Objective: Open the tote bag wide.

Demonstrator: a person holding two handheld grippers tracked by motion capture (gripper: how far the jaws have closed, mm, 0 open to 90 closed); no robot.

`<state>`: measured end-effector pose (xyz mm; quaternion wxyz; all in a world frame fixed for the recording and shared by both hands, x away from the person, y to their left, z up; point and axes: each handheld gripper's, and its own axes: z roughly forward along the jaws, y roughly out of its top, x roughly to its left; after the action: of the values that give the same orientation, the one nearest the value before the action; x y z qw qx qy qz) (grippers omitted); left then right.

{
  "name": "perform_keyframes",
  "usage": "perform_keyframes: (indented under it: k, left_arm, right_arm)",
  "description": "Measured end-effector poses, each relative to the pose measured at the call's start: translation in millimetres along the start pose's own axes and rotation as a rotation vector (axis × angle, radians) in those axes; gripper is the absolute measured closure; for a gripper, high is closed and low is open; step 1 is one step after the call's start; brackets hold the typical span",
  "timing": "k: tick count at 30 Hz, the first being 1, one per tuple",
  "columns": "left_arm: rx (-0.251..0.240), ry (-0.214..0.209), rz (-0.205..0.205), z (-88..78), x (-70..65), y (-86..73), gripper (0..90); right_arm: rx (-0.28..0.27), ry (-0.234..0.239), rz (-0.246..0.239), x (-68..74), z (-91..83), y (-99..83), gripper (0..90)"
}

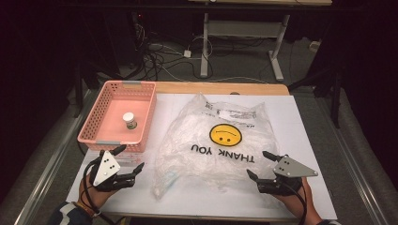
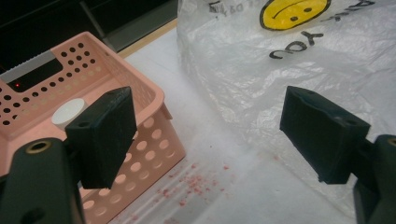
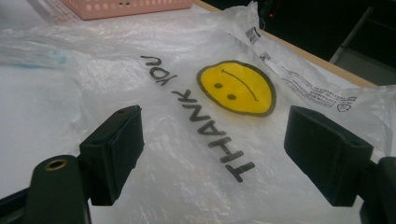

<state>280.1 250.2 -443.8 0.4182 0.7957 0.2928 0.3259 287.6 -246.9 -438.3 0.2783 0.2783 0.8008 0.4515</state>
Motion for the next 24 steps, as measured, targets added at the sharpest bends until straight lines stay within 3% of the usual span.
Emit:
perform_keyframes:
  k: [6, 14, 15, 19, 20, 22, 23, 24]
  left_arm:
    - [0.032, -0.012, 0.011, 4.8, -3.2, -0.5, 18.3]
    - [0.029, 0.006, 0.009, 2.1, 1.3, -4.6, 18.2]
    - [0.03, 0.01, 0.007, 1.9, 1.8, -4.9, 18.2]
    - [0.042, 0.012, 0.01, 0.9, 2.4, -7.8, 18.3]
    - [0.043, 0.014, 0.008, 0.5, 2.7, -8.4, 18.3]
    - [0.038, 0.017, -0.001, -0.6, 3.8, -9.2, 18.3]
    - [0.039, 0.018, -0.002, -0.7, 3.9, -9.5, 18.3]
    - [0.042, 0.019, 0.001, -0.7, 3.6, -9.8, 18.3]
  right_arm:
    - [0.012, -0.026, 0.02, -5.9, -2.4, -3.4, 26.9]
    - [0.038, -0.044, 0.029, -24.2, 3.4, -0.3, 35.5]
    - [0.049, -0.069, 0.047, -37.8, 7.6, 2.3, 36.8]
    - [0.062, -0.1, 0.084, -67.4, 17.6, 10.1, 41.2]
    - [0.062, -0.1, 0.084, -67.4, 17.6, 10.1, 41.2]
    - [0.092, -0.121, 0.081, -87.2, 28.8, 16.4, 43.4]
    - [0.113, -0.147, 0.087, -105.1, 41.2, 20.7, 45.5]
    - [0.113, -0.147, 0.087, -105.1, 41.2, 20.7, 45.5]
